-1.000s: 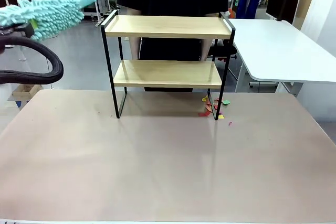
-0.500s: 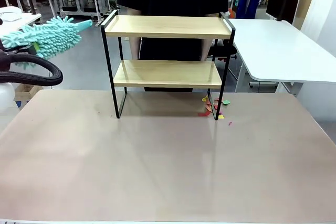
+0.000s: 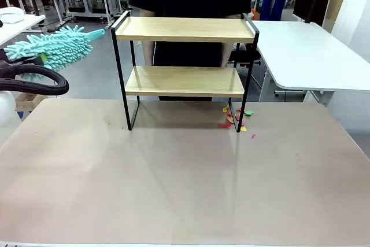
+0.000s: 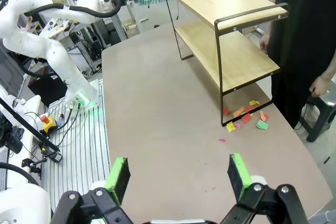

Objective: Clean the shelf.
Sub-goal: Hand the Duster back to the human.

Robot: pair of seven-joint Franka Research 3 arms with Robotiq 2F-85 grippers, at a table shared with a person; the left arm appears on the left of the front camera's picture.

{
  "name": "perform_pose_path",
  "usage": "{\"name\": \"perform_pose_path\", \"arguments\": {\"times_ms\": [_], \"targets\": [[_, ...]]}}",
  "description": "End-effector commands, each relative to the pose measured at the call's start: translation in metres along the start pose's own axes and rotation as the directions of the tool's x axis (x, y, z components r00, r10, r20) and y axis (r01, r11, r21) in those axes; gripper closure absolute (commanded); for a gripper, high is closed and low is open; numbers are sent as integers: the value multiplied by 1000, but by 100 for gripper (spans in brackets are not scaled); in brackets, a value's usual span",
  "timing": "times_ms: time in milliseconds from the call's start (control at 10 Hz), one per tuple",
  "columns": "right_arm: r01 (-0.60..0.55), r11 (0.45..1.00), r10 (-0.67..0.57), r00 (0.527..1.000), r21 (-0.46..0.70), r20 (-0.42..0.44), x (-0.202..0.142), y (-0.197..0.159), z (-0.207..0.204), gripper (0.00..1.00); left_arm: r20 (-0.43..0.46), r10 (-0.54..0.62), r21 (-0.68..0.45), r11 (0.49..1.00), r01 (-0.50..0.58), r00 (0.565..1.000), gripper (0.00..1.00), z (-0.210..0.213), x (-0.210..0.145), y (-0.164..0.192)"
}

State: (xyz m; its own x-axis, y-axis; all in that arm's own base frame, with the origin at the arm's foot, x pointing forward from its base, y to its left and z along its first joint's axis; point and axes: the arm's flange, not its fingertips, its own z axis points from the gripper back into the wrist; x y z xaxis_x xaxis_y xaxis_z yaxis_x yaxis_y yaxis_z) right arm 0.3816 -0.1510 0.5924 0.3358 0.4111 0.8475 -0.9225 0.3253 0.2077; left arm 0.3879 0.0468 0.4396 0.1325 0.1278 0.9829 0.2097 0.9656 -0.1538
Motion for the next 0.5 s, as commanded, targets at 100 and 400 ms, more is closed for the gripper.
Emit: {"name": "perform_pose_path", "arguments": {"times_ms": [100,400], "targets": [[-13,1000,13,1000,1,-7,1,3,1,0,7,-19,10,1000,19,1000,83,1,3,3],[-13,1000,13,1000,1,-7,1,3,1,0,7,-19,10,1000,19,1000,83,1,3,3]]}}
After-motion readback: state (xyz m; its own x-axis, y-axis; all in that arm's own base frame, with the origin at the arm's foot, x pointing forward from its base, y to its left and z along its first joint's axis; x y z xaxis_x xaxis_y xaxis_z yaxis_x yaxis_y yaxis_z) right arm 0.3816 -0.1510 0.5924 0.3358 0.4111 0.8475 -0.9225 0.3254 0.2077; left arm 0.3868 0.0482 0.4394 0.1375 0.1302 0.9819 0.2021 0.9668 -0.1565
